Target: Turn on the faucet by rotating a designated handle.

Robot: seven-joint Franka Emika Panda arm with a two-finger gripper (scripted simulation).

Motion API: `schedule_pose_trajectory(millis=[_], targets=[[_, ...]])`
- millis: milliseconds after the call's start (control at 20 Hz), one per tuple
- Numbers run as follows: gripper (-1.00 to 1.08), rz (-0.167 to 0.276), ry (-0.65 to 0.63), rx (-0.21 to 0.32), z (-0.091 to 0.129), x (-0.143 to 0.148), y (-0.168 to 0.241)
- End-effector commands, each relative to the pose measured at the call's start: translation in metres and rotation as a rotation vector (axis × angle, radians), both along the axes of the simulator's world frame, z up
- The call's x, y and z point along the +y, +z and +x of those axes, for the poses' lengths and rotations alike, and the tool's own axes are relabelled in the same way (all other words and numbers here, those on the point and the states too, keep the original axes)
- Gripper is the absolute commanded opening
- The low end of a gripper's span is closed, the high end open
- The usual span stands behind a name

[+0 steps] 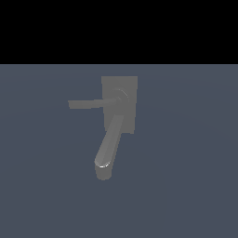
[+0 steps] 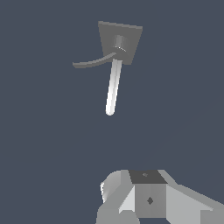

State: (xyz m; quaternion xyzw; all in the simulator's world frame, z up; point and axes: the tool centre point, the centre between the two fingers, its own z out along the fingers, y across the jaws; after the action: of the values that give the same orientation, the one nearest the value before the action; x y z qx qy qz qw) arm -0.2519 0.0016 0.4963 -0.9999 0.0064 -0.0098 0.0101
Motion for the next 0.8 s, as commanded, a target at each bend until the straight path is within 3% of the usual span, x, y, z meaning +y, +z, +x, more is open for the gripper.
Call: schedule_pose_trajectory(millis=[0,400,750], targets=[[-1.00,0.000,0.000,0.000,0.000,0.000,0.000],[-1.00,-0.043,0.008,0.021,0.003,-0.006,-0.007],[-1.00,-0.152,0.032,0.073,0.012,-0.022,-0.023]])
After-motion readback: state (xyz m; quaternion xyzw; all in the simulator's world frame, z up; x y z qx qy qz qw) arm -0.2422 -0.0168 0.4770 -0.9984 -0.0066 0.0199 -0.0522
